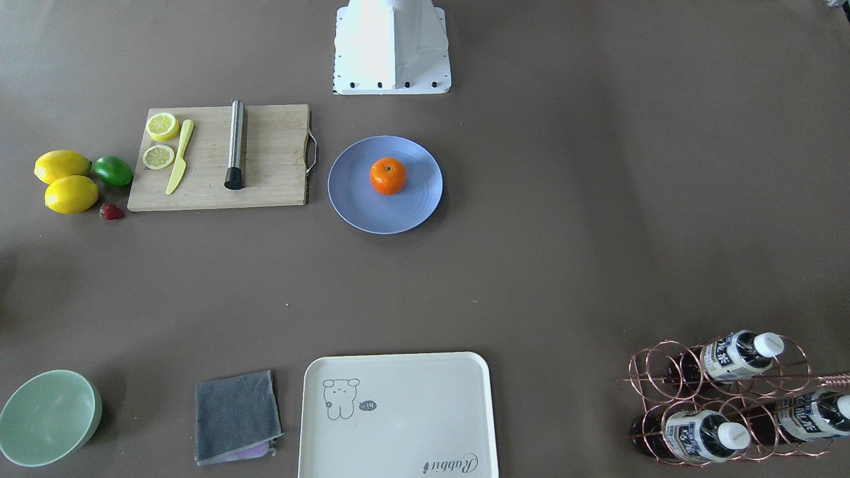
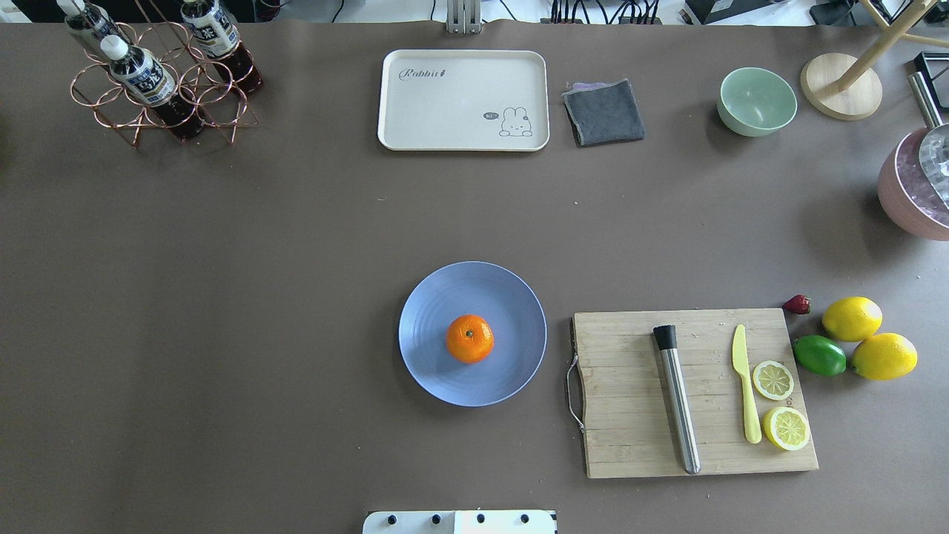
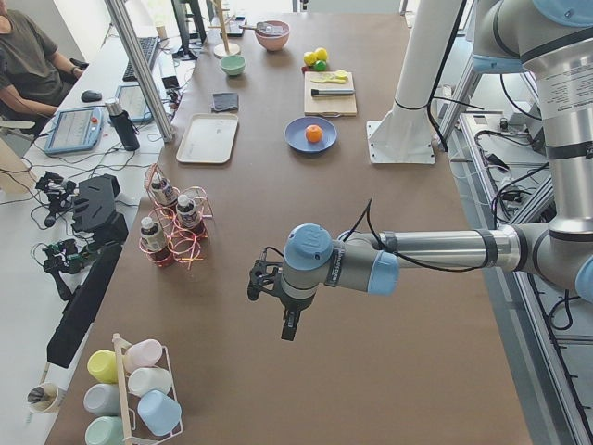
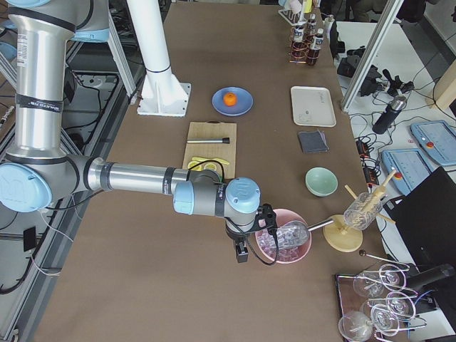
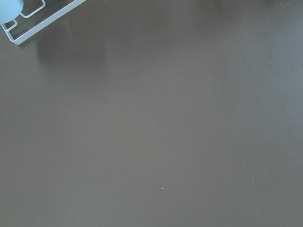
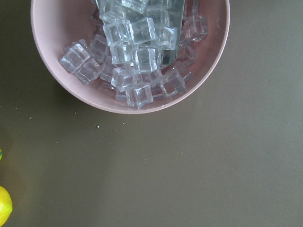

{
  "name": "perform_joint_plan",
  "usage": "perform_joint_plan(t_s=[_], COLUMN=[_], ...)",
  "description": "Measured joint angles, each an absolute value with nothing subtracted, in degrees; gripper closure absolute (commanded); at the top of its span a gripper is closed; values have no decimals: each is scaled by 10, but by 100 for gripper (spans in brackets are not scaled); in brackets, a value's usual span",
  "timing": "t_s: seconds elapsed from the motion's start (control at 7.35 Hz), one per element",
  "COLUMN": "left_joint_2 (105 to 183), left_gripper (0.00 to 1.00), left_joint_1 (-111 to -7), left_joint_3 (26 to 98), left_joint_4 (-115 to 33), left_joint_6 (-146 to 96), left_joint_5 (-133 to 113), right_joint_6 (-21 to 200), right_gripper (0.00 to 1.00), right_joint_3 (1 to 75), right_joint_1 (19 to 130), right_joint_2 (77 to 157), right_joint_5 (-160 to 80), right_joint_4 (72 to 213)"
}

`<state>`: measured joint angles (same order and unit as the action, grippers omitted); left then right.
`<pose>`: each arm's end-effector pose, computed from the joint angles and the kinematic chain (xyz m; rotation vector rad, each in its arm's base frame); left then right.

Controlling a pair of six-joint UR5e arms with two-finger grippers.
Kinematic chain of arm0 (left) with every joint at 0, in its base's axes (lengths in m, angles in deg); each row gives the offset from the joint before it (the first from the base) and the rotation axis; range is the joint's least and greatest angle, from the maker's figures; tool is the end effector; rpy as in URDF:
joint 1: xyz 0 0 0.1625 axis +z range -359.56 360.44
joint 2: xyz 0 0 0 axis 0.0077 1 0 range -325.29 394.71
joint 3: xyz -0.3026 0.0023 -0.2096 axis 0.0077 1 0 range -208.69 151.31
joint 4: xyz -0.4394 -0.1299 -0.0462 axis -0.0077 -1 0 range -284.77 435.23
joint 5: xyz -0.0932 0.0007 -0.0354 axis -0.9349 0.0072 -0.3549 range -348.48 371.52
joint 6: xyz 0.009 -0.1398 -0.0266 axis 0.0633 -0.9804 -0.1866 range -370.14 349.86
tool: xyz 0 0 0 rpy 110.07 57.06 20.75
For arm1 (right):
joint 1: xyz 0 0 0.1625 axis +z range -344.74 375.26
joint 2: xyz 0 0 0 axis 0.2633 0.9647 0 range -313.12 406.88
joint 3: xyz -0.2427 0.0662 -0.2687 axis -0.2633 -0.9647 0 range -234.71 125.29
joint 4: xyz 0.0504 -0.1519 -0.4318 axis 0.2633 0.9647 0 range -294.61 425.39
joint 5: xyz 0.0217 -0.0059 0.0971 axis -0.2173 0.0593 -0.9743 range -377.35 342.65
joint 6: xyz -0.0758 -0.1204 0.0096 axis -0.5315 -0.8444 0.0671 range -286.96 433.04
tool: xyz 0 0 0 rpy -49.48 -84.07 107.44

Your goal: Pick orange to plate

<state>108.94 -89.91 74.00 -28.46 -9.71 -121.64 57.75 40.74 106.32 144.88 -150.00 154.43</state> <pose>-0.0386 -0.4571 0.6243 0.1814 0.7498 0.0712 0.0456 -0.4852 0.6542 0.0798 -0.7423 -0.2266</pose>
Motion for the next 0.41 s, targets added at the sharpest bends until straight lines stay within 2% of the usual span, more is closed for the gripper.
perform_joint_plan(t_s=[0.41], left_joint_2=[1089], left_gripper=[3], left_joint_1=[-899], left_joint_3=[739], left_joint_4=[-285], left_joint_6=[-98], left_joint_5=[-1216], right_joint_6=[578], right_gripper=[0], right_joint_3=[411], right_joint_1=[1063], right_joint_2=[1449], right_joint_5=[-1501], right_joint_4=[1545])
